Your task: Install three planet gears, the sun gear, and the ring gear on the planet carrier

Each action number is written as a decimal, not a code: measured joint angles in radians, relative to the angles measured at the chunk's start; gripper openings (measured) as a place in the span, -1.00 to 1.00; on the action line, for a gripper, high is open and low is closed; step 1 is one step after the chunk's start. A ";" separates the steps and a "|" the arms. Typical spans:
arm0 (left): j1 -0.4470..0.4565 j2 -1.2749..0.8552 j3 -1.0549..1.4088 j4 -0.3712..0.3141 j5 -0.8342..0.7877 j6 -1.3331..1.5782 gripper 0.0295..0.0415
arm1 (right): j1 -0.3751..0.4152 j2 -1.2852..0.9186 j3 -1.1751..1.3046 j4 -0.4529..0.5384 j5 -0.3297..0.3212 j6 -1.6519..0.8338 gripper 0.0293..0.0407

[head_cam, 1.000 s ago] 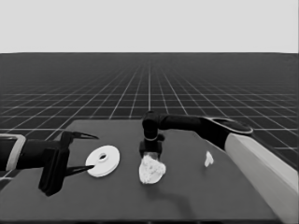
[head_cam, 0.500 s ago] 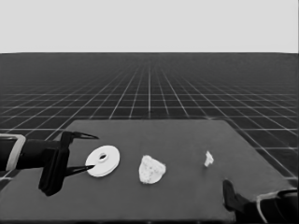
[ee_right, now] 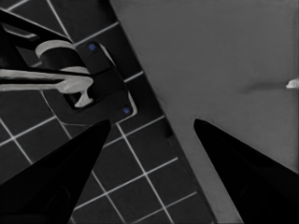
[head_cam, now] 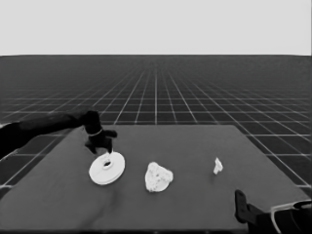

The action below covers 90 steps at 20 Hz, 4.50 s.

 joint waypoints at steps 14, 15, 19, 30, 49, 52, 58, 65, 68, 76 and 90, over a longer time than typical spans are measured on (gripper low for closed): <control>0.189 0.079 -0.188 0.103 -0.128 0.060 -0.12 | 0.000 0.000 0.000 0.000 0.000 0.000 0.61; 0.189 0.079 -0.188 0.103 -0.128 0.060 -0.12 | 0.000 0.000 0.000 0.000 0.000 0.000 0.61; 0.189 0.079 -0.188 0.103 -0.129 0.060 -0.12 | 0.000 0.000 0.000 0.000 0.000 0.000 0.61; 0.007 0.026 -0.071 -0.024 0.004 0.015 -0.12 | 0.000 0.000 0.000 0.000 0.000 0.000 0.61; 0.152 0.642 -0.179 0.142 0.024 -0.501 -0.11 | 0.000 0.000 0.000 0.000 0.000 0.000 0.61; 0.154 0.642 -0.180 0.144 0.024 -0.500 -0.11 | 0.000 0.000 0.000 0.000 0.000 0.000 0.61; 0.157 0.642 -0.180 0.144 0.024 -0.460 -0.12 | 0.000 0.000 0.000 0.000 0.000 0.000 0.61; 0.157 0.642 -0.180 0.143 0.024 -0.399 -0.12 | 0.000 0.000 0.000 0.000 0.000 0.000 0.61; 0.164 0.642 -0.180 0.143 0.024 -0.373 -0.12 | 0.000 0.000 0.000 0.000 0.000 0.000 0.61; 0.170 0.641 -0.181 0.144 0.024 -0.303 -0.12 | 0.000 0.000 0.000 0.000 0.000 0.000 0.61; 0.170 0.640 -0.182 0.143 0.024 -0.181 -0.12 | 0.000 0.000 0.000 0.000 0.000 0.000 0.61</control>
